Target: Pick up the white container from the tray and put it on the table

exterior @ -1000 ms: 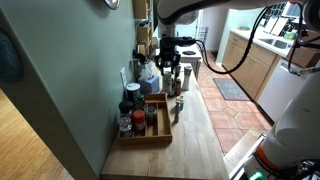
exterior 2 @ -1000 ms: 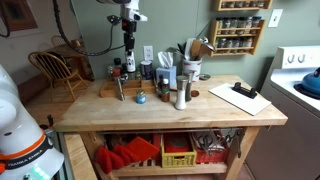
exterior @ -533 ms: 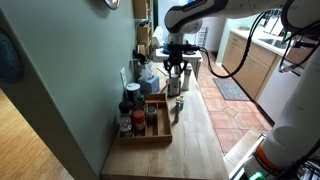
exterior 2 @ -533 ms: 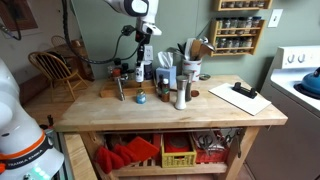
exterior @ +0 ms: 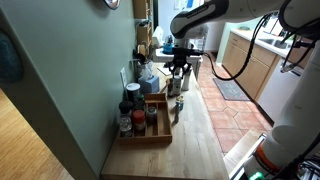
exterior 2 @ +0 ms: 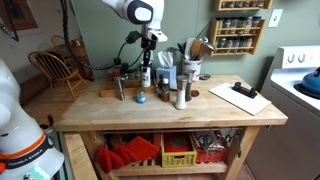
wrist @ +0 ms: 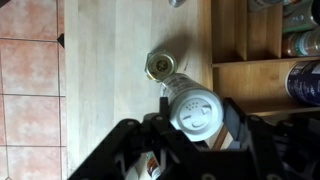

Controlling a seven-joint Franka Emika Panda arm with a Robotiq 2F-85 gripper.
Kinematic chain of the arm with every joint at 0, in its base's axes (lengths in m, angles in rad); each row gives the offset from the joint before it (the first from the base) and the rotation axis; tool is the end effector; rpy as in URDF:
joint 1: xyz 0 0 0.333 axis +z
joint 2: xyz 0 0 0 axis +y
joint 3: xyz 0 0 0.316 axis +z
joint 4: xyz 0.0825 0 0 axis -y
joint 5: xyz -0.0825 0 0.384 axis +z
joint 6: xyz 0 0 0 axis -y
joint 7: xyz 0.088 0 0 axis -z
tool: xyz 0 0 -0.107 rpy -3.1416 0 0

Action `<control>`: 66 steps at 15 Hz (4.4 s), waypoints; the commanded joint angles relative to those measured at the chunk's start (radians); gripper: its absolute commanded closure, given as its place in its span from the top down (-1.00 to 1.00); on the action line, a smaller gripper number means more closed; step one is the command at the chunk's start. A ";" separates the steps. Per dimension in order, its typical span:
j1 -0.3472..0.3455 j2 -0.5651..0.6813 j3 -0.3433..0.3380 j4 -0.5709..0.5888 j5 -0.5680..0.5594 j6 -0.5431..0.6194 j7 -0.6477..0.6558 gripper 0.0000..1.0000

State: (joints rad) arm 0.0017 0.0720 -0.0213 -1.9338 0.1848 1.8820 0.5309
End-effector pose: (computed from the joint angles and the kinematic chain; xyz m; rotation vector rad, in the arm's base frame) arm 0.5628 0.0029 0.4393 -2.8558 0.9120 0.2445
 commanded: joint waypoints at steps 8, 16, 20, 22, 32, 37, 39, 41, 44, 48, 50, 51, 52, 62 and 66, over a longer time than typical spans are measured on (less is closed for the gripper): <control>-0.018 -0.022 -0.021 -0.015 -0.002 0.006 0.026 -0.39; -0.075 -0.033 -0.082 -0.084 -0.014 0.049 0.012 -0.39; -0.095 -0.008 -0.097 -0.130 0.007 0.132 -0.031 -0.39; -0.101 0.008 -0.101 -0.155 0.014 0.181 -0.049 -0.39; -0.105 0.061 -0.096 -0.199 0.072 0.335 -0.099 -0.39; -0.101 0.083 -0.094 -0.174 0.082 0.340 -0.092 -0.39; -0.097 0.091 -0.090 -0.166 0.082 0.347 -0.086 -0.39; -0.090 0.099 -0.086 -0.156 0.072 0.347 -0.076 -0.39; -0.083 0.111 -0.083 -0.141 0.058 0.351 -0.067 -0.39; -0.080 0.116 -0.086 -0.133 0.042 0.341 -0.070 0.62; -0.081 0.105 -0.088 -0.133 0.035 0.329 -0.075 0.88; -0.082 0.094 -0.088 -0.136 0.033 0.327 -0.086 1.00; -0.085 0.087 -0.085 -0.137 0.042 0.318 -0.108 1.00; -0.089 -0.082 -0.071 -0.179 -0.041 0.087 -0.531 1.00; -0.071 -0.176 -0.051 -0.195 -0.124 0.017 -0.639 1.00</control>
State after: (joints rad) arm -0.0808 -0.0113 -0.0854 -2.0791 0.1206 1.9488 -0.0245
